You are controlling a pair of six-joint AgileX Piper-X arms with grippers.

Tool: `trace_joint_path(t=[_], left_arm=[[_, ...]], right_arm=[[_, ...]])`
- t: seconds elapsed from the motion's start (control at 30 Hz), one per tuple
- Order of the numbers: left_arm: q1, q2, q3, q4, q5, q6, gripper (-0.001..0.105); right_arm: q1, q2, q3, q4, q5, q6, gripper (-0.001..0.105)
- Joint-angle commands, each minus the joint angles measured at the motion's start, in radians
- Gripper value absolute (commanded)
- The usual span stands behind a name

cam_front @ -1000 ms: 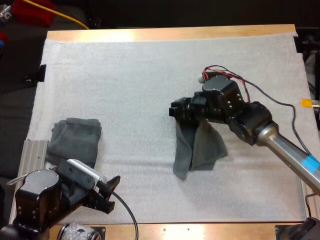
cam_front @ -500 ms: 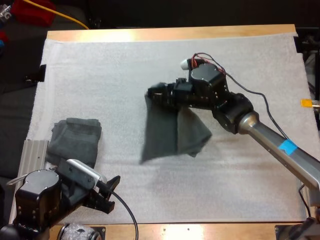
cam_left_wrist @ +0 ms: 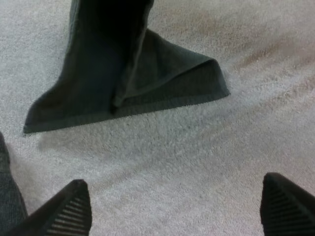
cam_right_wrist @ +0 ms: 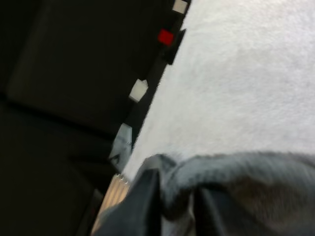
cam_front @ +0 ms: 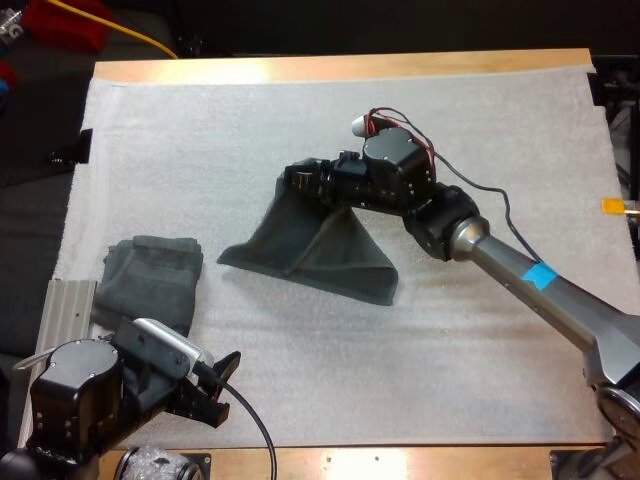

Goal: Pick towel from pile, fold and stack

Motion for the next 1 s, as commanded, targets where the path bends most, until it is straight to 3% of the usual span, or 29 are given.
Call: trace_joint_path(t=[0.0,0.07,0.17,0.23,0.5,0.63,0.97], left_arm=[[-0.003,0.002,-0.001,-0.01,0.007,0.004,0.069],[-0.003,0.002,-0.001,-0.01,0.007,0.004,0.069],[-0.003,0.002,-0.001,-0.01,0.007,0.004,0.069],[-0.003,0.002,-0.001,-0.01,0.007,0.004,0.069],[-0.003,0.002,-0.001,-0.01,0.007,0.004,0.069],[-0.003,0.002,-0.001,-0.018,0.007,0.004,0.069],[-0.003,0.08,-0.001,-0.018,0.005,0.004,0.069]], right_arm=[[-0.003,-0.006,-0.01,-0.005,0.033,0.007,0.032],[-0.003,-0.006,-0.01,-0.004,0.105,0.007,0.05],[-0.006,-0.006,-0.01,-0.037,0.176,0.007,0.068],[-0.009,-0.006,-0.01,-0.062,0.184,0.007,0.072],[-0.009,-0.045,-0.011,-0.029,0.182,0.0,0.072],[-0.009,-0.102,-0.011,0.12,0.182,-0.004,0.072],[-0.006,-0.245,-0.011,0.548,0.2,-0.164,0.067]])
